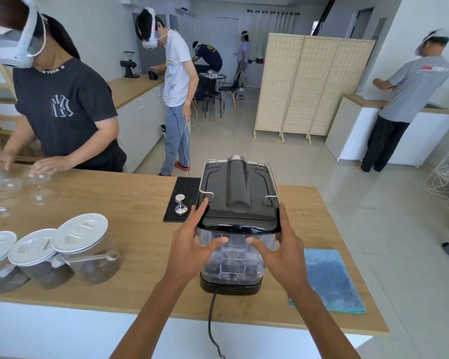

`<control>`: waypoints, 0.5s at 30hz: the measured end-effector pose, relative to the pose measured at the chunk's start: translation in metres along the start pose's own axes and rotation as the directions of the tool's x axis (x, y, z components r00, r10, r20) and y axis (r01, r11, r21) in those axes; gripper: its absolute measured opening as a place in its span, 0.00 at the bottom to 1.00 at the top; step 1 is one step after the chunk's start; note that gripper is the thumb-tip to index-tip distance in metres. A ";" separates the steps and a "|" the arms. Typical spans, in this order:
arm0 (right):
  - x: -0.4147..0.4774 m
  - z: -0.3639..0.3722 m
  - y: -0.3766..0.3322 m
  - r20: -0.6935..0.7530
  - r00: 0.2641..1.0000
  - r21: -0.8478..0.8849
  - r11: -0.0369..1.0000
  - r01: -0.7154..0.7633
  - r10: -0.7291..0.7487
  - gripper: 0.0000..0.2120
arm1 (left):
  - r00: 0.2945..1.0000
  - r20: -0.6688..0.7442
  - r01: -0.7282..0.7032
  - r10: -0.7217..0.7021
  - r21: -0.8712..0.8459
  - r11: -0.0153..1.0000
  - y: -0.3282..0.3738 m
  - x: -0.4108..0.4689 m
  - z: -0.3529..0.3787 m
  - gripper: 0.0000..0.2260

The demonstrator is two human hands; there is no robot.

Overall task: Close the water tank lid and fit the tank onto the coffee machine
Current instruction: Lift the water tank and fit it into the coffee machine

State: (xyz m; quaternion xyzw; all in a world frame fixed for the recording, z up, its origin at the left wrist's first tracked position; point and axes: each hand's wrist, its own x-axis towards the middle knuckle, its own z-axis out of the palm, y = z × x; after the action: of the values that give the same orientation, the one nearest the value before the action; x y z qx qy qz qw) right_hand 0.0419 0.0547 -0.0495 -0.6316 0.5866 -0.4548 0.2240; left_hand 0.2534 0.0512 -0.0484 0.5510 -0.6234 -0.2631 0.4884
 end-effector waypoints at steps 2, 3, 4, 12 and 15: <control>0.000 0.002 0.003 -0.003 1.000 -0.001 1.000 -0.004 0.004 0.52 | 1.000 0.000 0.001 -0.001 0.009 1.000 -0.001 -0.001 0.000 0.42; 0.001 0.002 0.004 -0.004 1.000 -0.001 1.000 -0.006 0.006 0.52 | 1.000 0.004 0.004 -0.004 0.012 1.000 -0.002 -0.001 -0.001 0.42; 0.001 0.003 0.005 -0.003 1.000 -0.005 1.000 -0.008 0.007 0.53 | 1.000 0.011 0.009 -0.009 0.015 1.000 -0.002 -0.001 -0.001 0.42; -0.004 0.008 0.013 -0.025 0.999 -0.003 1.000 -0.030 0.030 0.53 | 1.000 0.022 -0.009 0.007 0.069 0.998 -0.010 -0.001 -0.001 0.42; -0.005 0.009 0.013 -0.027 0.999 -0.006 0.999 -0.031 0.031 0.53 | 0.999 0.031 -0.027 0.026 0.054 0.998 -0.015 -0.002 0.000 0.42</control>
State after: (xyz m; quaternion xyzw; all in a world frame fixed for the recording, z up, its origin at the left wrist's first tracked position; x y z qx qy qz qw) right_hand 0.0425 0.0544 -0.0659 -0.6169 0.6007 -0.4578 0.2213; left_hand 0.2601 0.0490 -0.0622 0.5516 -0.6449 -0.2479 0.4672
